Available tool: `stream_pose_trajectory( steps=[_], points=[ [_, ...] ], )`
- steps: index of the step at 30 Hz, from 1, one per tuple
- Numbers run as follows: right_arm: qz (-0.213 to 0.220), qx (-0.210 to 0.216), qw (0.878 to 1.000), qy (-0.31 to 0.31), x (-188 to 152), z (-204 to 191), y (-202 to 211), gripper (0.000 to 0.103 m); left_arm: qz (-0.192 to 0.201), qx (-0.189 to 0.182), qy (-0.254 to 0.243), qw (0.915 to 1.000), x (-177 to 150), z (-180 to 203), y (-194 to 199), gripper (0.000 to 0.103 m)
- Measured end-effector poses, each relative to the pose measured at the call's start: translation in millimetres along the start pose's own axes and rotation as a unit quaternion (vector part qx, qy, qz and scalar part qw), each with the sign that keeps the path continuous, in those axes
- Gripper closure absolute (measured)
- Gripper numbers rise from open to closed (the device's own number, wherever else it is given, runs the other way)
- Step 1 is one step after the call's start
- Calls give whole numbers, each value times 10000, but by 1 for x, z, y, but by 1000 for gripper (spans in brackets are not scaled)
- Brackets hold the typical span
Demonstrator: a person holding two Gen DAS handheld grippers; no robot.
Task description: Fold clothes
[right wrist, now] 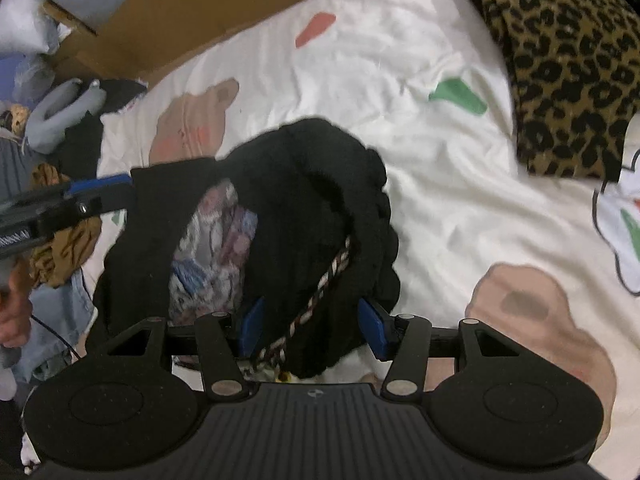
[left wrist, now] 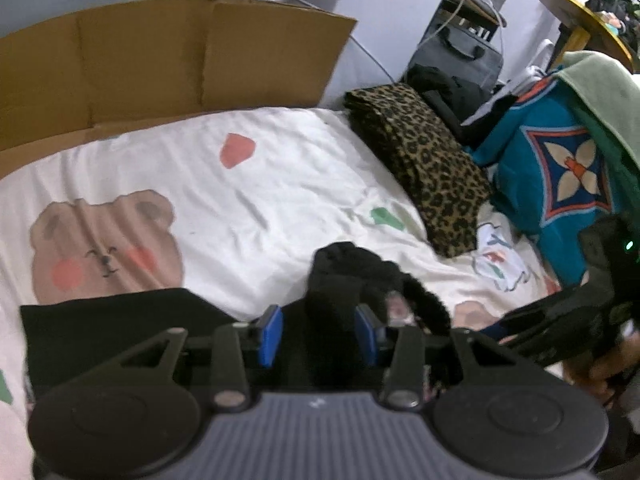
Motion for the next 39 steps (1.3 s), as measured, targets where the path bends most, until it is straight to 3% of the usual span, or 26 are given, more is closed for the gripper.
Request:
stream_pose_trajectory(
  steps=[8, 14, 25, 29, 35, 39],
  points=[
    [32, 153, 9999, -60, -9, 2, -15, 47, 43, -132, -26, 9999, -1, 22, -7, 60],
    [200, 183, 9996, -30, -12, 2, -15, 57, -128, -180, -152, 9996, -11, 35, -19, 60],
    [191, 19, 9998, -50, -16, 10, -8, 58, -260, 55, -346, 9990, -3, 49, -47, 61],
    [311, -15, 9993, -186, -18, 18, -2, 57, -243, 221, -353, 9988, -5, 46, -56, 70],
    [477, -1, 9984, -318, -21, 24, 6, 57, -373, 228, -278, 9987, -12, 38, -71, 73],
    [281, 163, 9990, -296, -26, 23, 1, 57, -469, 204, -300, 9982, -16, 34, -78, 90]
  ],
)
Point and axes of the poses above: each gripper's, at about its wrist camera, not at the fingertips, and y roughly against the way its jaws point, z to its right, x to its top, the point moved 4 cm from there along -y, roughly the way its jaws point, and after that the axes turned 6 degrees about -z, right-handed, at the moved point
